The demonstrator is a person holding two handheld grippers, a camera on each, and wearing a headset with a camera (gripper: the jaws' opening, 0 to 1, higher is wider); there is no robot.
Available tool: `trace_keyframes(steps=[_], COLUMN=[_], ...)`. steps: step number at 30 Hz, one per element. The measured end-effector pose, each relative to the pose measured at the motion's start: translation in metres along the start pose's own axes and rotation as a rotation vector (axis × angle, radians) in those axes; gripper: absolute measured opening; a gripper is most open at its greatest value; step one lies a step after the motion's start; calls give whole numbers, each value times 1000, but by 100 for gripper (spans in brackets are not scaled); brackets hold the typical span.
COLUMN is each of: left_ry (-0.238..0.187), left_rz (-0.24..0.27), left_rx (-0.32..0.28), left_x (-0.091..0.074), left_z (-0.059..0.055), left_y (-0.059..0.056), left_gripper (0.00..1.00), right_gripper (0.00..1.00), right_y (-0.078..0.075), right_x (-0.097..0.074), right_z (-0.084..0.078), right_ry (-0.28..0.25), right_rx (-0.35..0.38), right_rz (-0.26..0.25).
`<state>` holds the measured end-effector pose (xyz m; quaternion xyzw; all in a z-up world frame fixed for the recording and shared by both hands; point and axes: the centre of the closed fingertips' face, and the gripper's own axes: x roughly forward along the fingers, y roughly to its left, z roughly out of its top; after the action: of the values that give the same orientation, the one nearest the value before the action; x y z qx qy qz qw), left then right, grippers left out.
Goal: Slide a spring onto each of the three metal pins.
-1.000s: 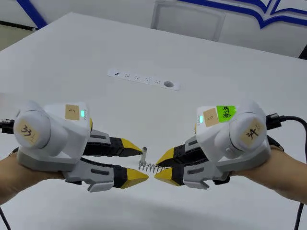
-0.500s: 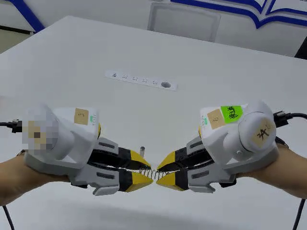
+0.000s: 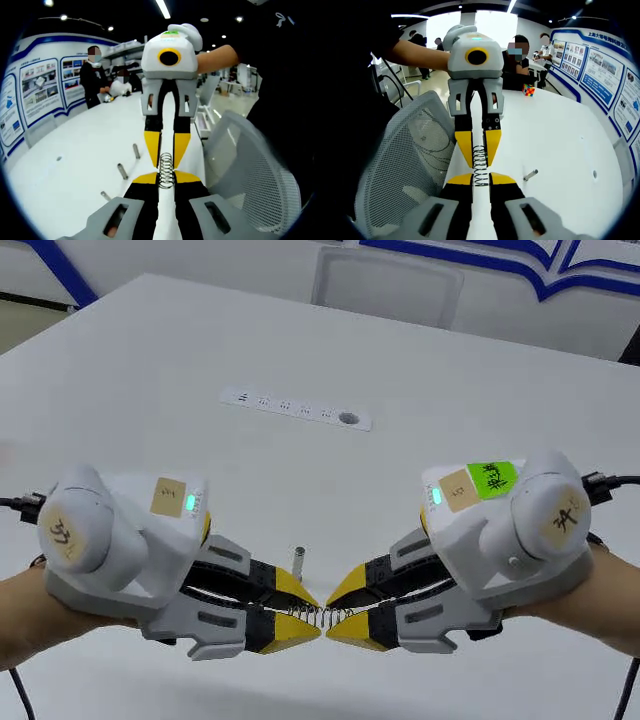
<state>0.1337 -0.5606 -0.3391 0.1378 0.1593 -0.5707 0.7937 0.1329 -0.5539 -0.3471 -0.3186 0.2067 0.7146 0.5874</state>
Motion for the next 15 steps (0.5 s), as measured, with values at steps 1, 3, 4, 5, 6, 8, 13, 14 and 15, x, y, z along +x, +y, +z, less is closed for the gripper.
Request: trace_keyframes(steps=[1, 3, 4, 5, 6, 8, 13, 14, 15], left_ry=[-4, -7, -7, -9, -15, -18, -35, -37, -41], left_rz=[-1, 1, 3, 7, 14, 13, 25, 27, 30], left_rx=[-1, -4, -5, -7, -10, -12, -21, -24, -25], left_x=[-1, -2, -2, -2, -3, -4, -7, -7, -8], left_z=[1, 1, 1, 1, 3, 3, 6, 6, 7], left_y=[0, 0, 1, 1, 3, 3, 4, 5, 5], left_gripper=[10, 10, 10, 10, 10, 10, 10, 10, 10], right_gripper=[14, 14, 14, 13, 12, 12, 11, 11, 11], right_y=[-1, -4, -3, -4, -5, -5, -6, -6, -7], right_x=[-1, -2, -2, -2, -3, -3, -6, -7, -8], right_z=[-3, -8, -5, -2, -1, -1, 6, 8, 9], right_ry=[7, 13, -11, -32, -40, -43, -73, -81, -87], right_rx=[4, 6, 19, 36, 49, 56, 67, 71, 72], right_rz=[-5, -13, -7, -12, -15, -9, -3, 1, 1])
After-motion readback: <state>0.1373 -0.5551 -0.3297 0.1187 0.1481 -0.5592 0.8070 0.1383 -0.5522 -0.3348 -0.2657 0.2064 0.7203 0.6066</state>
